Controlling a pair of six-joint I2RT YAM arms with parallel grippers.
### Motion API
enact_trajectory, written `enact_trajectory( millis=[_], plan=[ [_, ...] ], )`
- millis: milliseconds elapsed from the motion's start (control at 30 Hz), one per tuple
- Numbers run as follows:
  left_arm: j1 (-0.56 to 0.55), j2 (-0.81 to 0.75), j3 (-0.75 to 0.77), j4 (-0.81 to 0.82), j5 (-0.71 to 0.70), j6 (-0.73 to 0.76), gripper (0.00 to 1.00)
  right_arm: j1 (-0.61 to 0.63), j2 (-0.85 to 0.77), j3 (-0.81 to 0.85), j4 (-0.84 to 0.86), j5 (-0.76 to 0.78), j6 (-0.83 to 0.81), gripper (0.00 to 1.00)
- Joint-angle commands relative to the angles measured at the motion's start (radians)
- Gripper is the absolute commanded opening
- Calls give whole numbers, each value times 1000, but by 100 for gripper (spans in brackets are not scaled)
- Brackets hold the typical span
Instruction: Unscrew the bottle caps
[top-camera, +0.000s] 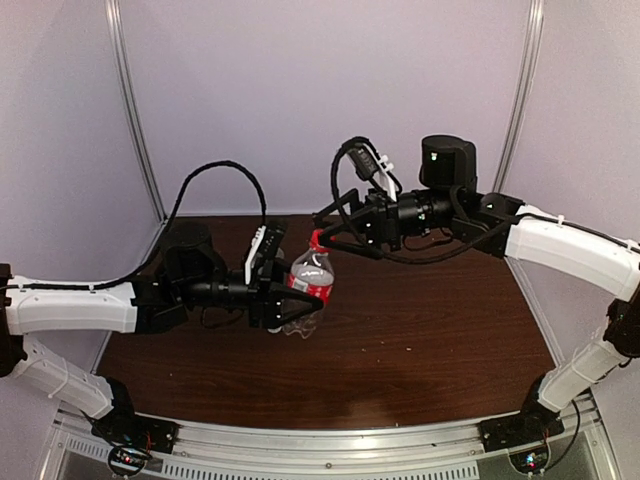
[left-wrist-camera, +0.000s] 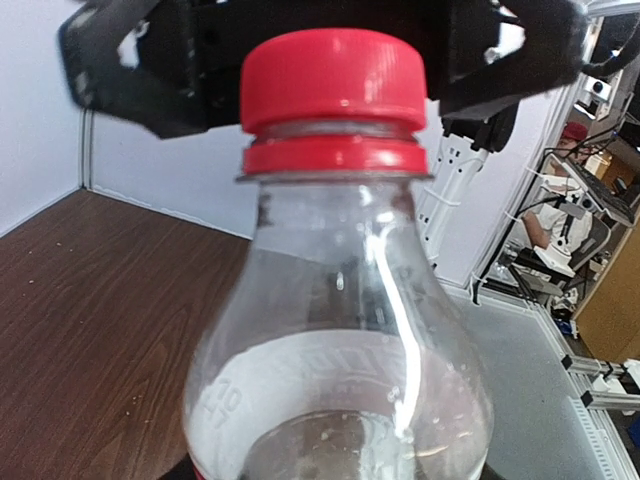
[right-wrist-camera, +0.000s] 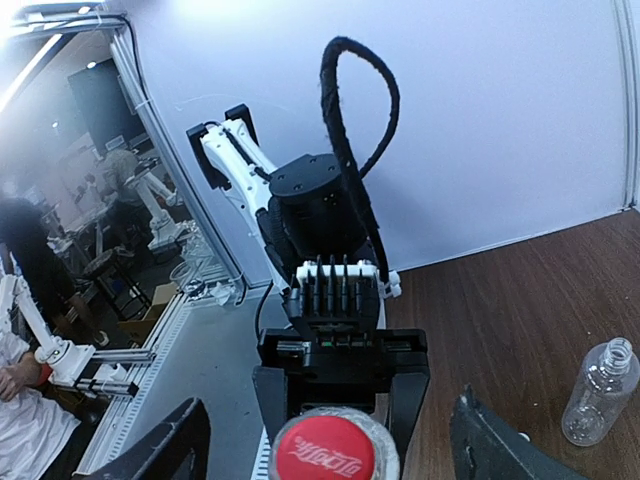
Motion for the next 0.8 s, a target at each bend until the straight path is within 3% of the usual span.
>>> enact_trajectory(
  millis=[0, 300, 567, 767],
  plan=[
    [-6, -15, 43, -12, -106, 36, 44, -3, -83, -14, -29, 152, 61, 85],
    [-6, -7, 59, -75, -277, 41, 43, 21, -113, 4, -111, 538, 214, 87],
    [-6, -7, 68, -106, -343, 45, 43, 74, -46, 50, -133, 625, 254, 87],
    [-7, -19, 65, -116, -363, 49, 43, 87, -10, 55, -132, 620, 263, 77]
  ],
)
